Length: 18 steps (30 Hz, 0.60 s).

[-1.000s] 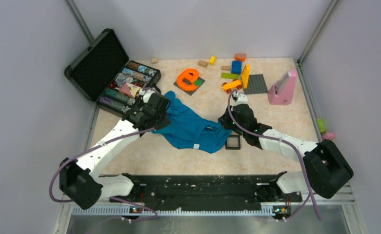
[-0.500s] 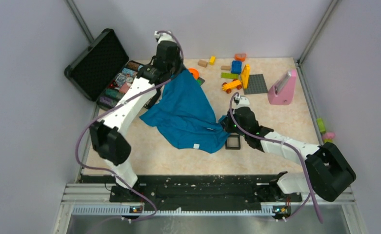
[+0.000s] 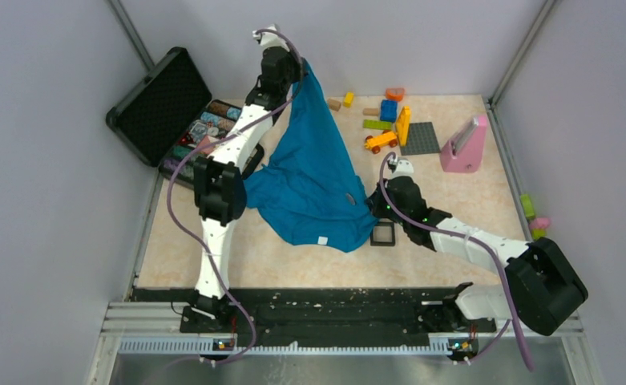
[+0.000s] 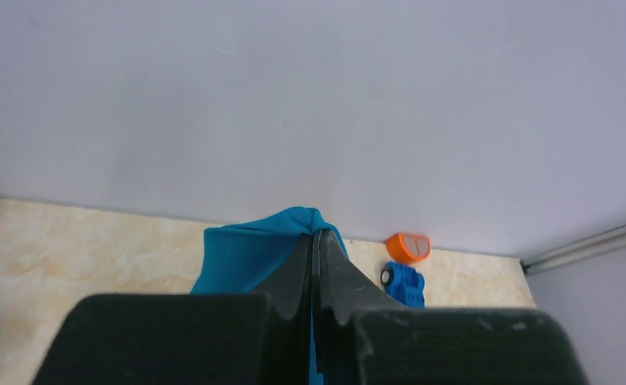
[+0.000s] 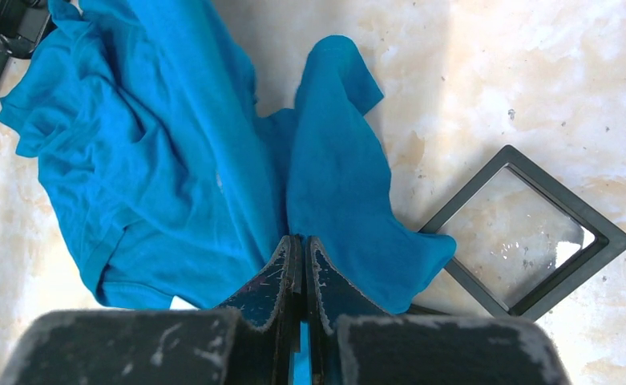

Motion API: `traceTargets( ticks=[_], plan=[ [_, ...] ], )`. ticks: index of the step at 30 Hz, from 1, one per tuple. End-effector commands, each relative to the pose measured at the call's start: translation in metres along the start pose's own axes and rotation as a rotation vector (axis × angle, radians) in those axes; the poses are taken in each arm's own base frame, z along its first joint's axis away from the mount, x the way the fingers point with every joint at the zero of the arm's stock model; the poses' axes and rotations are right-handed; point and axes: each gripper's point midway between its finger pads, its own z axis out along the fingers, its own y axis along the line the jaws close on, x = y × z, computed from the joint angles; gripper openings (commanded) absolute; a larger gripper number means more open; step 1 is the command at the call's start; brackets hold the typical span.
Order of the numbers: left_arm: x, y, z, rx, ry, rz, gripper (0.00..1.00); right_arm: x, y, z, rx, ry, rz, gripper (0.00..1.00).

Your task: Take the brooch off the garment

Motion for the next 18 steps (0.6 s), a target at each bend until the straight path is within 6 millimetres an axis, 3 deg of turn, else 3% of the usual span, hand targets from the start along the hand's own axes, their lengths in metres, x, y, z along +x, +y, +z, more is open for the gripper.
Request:
traceTargets(
  ticks=[1,3,6,8,10,15,18],
  plan=[
    [-0.052,-0.034,0.02,0.186,-0.256,-0.086,0.0,-0.011,-0.002,-0.001,0.014,-0.036,0.005,0.0],
    [-0.042,-0.045,0.022,0.288,-0.292,-0.081,0.0,-0.013,-0.004,0.001,0.028,-0.043,0.012,0.0],
    [-0.004,-0.065,0.03,0.377,-0.175,-0.032,0.45,-0.018,-0.011,0.006,0.081,-0.06,0.027,0.0],
    [0.014,-0.063,0.029,0.339,-0.103,-0.006,0.81,-0.021,-0.019,0.012,0.117,-0.055,0.039,0.0],
    [0.022,-0.06,0.017,0.313,-0.043,0.025,0.96,-0.025,-0.028,0.018,0.143,-0.035,0.069,0.0],
    [0.018,-0.05,-0.055,0.262,0.096,0.125,0.98,-0.033,-0.042,0.027,0.143,0.019,0.088,0.0],
    [0.044,-0.044,-0.105,0.295,0.246,0.176,0.97,-0.038,-0.044,0.027,0.136,0.013,0.07,0.01]
  ],
)
